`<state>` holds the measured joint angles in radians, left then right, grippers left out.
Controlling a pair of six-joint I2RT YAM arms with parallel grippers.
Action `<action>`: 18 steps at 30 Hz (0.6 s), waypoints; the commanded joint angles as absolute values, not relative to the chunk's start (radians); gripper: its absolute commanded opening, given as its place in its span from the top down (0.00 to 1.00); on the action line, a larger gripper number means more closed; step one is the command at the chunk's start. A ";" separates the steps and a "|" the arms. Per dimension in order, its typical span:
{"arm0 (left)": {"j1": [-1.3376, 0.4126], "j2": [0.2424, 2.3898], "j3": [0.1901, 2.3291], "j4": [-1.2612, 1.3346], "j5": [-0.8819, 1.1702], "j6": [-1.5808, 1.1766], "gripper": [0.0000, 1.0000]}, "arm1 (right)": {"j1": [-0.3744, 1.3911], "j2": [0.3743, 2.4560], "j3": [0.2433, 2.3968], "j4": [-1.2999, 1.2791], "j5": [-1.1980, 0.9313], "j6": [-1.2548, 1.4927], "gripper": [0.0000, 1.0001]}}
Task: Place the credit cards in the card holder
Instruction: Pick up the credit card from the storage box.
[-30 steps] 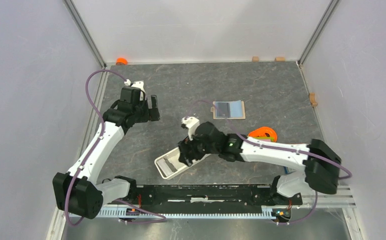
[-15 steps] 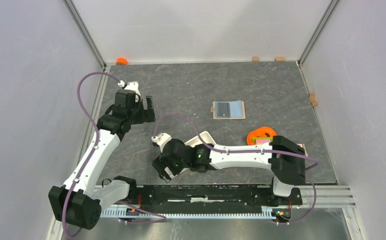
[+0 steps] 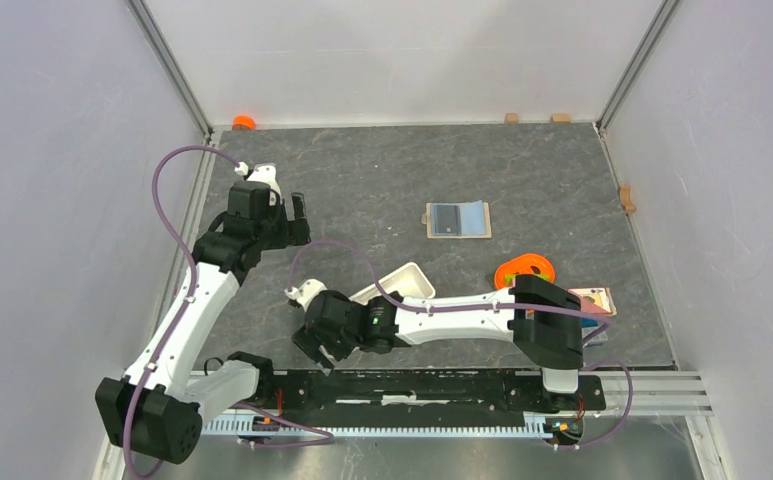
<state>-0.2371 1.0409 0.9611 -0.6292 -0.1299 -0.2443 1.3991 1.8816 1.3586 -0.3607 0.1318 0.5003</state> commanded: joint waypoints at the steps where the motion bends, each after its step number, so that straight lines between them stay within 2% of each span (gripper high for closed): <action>1: -0.232 1.020 0.957 -0.597 -0.134 -0.213 0.00 | 1.408 1.865 1.399 -0.357 0.128 0.494 0.14; 18: -0.232 1.022 0.953 -0.595 -0.141 -0.215 0.00 | 1.418 1.809 1.371 -0.326 0.111 0.510 0.28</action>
<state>-0.2367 1.0397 0.9585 -0.6281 -0.1299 -0.2443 1.4006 1.8633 1.3594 -0.3695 0.1326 0.4969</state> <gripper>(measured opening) 0.994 0.731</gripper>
